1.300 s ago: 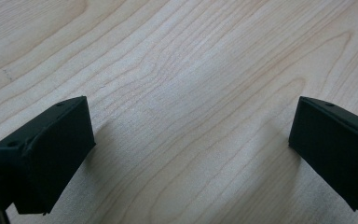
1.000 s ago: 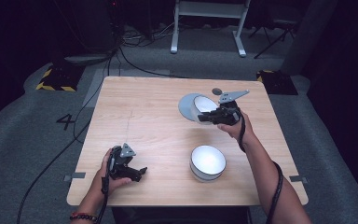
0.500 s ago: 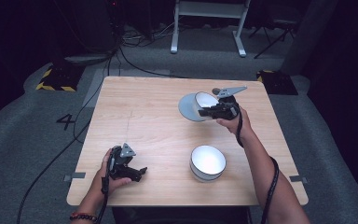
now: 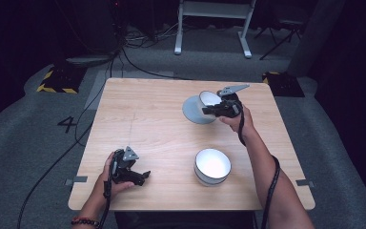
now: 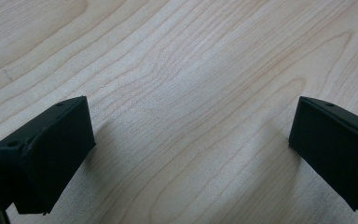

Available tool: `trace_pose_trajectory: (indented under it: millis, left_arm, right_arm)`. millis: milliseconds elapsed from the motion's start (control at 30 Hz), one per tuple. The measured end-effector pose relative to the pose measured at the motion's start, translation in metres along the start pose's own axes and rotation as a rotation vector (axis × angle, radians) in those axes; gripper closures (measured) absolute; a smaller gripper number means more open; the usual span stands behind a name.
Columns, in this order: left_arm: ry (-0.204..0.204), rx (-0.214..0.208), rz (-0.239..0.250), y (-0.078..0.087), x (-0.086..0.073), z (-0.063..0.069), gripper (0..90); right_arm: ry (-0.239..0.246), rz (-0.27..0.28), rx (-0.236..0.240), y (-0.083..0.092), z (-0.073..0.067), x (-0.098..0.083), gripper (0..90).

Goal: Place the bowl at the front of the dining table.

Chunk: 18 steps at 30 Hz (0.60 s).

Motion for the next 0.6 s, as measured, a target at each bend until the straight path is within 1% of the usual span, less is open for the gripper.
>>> trace_pose_trajectory:
  millis: [33, 67, 167, 233, 267, 300, 367, 400, 433, 533, 567, 600]
  left_arm:
    - [0.000, 0.000, 0.000, 0.000, 0.000, 0.000, 0.1]
    - [-0.001, -0.003, -0.002, 0.000, 0.000, 0.000, 0.1]
    - [0.000, -0.004, -0.002, 0.000, 0.000, 0.000, 0.1]
    - [0.000, -0.003, -0.002, 0.000, 0.000, 0.000, 0.2]
    - [0.000, -0.003, -0.002, 0.000, 0.000, 0.000, 0.2]
    - [0.000, -0.003, -0.002, 0.000, 0.000, 0.000, 0.2]
    - [0.000, -0.004, -0.002, 0.000, 0.000, 0.000, 0.2]
    - [0.000, -0.004, -0.002, 0.000, 0.000, 0.000, 0.1]
    - [0.000, -0.003, -0.003, 0.000, 0.000, 0.000, 0.2]
    - [0.001, 0.000, 0.001, 0.000, 0.000, 0.000, 0.2]
    - [0.000, 0.000, 0.001, 0.000, 0.000, 0.000, 0.2]
    - [0.000, 0.000, 0.001, 0.000, 0.000, 0.000, 0.2]
  right_arm:
    - [-0.012, 0.000, -0.006, -0.002, 0.001, 0.001, 83.1]
    - [-0.006, 0.000, -0.006, -0.004, 0.003, 0.002, 83.1]
    - [-0.025, -0.005, -0.015, -0.008, 0.007, 0.003, 83.1]
    - [-0.021, -0.014, -0.030, -0.010, 0.012, 0.003, 83.1]
    - [-0.031, -0.021, -0.034, -0.011, 0.013, 0.003, 83.0]
    - [-0.028, -0.013, -0.035, -0.013, 0.015, 0.004, 83.1]
    - [-0.046, -0.010, -0.036, -0.015, 0.018, 0.004, 83.0]
    - [-0.047, -0.013, -0.044, -0.016, 0.020, 0.005, 83.0]
    - [-0.039, -0.011, -0.042, -0.018, 0.022, 0.005, 83.0]
    - [-0.038, -0.006, -0.048, -0.019, 0.027, 0.006, 83.0]
    - [-0.053, -0.005, -0.052, -0.019, 0.028, 0.006, 83.0]
    - [-0.052, -0.001, -0.054, -0.020, 0.030, 0.007, 83.0]
Point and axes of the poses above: each handheld gripper's, and its own axes: y roughly backward along the jaws, x roughly out of its top, z roughly to its right, the point moved 10 cm from there along -y, roughly forward along the jaws, and after that the axes turned 15 degrees about -y, right-handed, at the moved point
